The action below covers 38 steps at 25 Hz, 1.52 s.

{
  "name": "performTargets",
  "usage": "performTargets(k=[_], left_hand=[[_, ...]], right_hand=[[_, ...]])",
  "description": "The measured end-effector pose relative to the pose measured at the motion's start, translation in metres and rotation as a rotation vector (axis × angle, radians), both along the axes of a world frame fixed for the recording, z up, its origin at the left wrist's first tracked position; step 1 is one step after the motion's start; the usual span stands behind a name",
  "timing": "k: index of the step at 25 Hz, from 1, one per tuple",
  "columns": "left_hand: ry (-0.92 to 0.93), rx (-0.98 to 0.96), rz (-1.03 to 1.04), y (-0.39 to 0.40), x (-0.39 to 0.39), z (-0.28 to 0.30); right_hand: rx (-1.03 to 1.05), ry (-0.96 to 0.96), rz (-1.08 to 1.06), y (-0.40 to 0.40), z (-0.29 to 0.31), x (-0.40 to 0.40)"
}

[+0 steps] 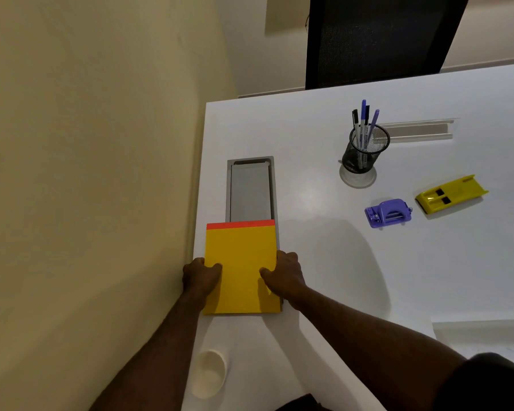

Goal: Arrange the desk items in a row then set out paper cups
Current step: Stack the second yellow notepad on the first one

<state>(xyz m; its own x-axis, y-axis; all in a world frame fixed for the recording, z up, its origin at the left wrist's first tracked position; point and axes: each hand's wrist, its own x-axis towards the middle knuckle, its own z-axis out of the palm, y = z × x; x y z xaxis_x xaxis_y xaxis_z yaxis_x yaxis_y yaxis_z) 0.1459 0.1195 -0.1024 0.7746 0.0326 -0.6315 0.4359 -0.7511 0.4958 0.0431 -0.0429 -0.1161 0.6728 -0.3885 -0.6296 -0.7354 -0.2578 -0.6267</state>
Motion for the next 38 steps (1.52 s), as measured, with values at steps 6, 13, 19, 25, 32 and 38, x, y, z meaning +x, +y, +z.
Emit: performTargets(k=[6,13,19,25,32,38], left_hand=[[-0.029,0.069,-0.030,-0.001,0.002,-0.002],[-0.009,0.143,-0.078,-0.004,0.006,0.006],[0.002,0.143,-0.087,-0.002,0.004,0.006],[0.006,0.115,-0.076,-0.003,0.005,0.005],[-0.034,0.177,-0.136,0.000,0.011,0.005],[-0.001,0.213,-0.180,-0.001,0.011,0.005]], right_hand=[[-0.005,-0.008,0.008,-0.001,0.001,-0.001],[-0.110,-0.052,0.050,0.007,0.003,-0.002],[-0.183,-0.068,0.118,0.010,0.001,-0.005],[-0.182,-0.061,0.133,0.009,-0.001,-0.004],[-0.049,-0.078,0.078,0.016,-0.006,-0.006],[-0.073,-0.135,0.057,0.006,-0.004,-0.007]])
